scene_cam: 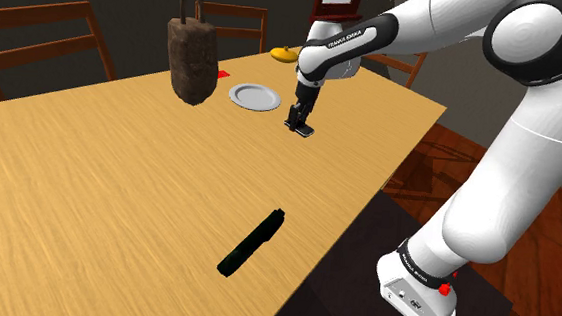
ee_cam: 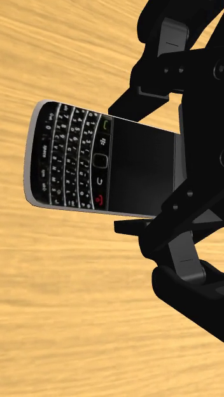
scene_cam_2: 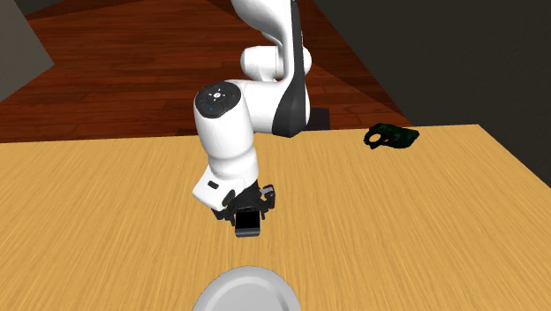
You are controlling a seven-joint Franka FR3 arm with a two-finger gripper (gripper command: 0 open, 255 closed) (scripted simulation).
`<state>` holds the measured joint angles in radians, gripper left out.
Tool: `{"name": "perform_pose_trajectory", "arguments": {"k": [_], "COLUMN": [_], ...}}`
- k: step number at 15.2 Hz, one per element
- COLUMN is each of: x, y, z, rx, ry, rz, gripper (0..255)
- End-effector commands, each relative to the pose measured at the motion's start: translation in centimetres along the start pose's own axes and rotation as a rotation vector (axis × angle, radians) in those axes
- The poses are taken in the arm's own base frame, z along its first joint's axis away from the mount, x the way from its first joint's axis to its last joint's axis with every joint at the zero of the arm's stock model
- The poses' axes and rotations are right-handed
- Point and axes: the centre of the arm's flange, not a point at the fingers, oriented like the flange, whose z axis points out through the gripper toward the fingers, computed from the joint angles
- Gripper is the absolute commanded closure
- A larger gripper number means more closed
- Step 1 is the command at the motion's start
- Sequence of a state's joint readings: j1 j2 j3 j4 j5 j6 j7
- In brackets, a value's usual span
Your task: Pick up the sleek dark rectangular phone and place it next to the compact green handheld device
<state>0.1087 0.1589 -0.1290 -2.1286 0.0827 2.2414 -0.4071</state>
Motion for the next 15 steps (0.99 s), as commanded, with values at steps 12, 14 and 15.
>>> {"name": "perform_pose_trajectory", "arguments": {"k": [12, 14, 15], "x": [-0.1, -0.1, -0.1], "y": [-0.3, -0.3, -0.4], "z": [-4.1, -5.2, -5.7], "rx": [0.001, 0.001, 0.001], "ry": [-0.002, -0.002, -0.002], "rz": [-0.001, -0.001, -0.001], "gripper": [255, 255, 255]}}
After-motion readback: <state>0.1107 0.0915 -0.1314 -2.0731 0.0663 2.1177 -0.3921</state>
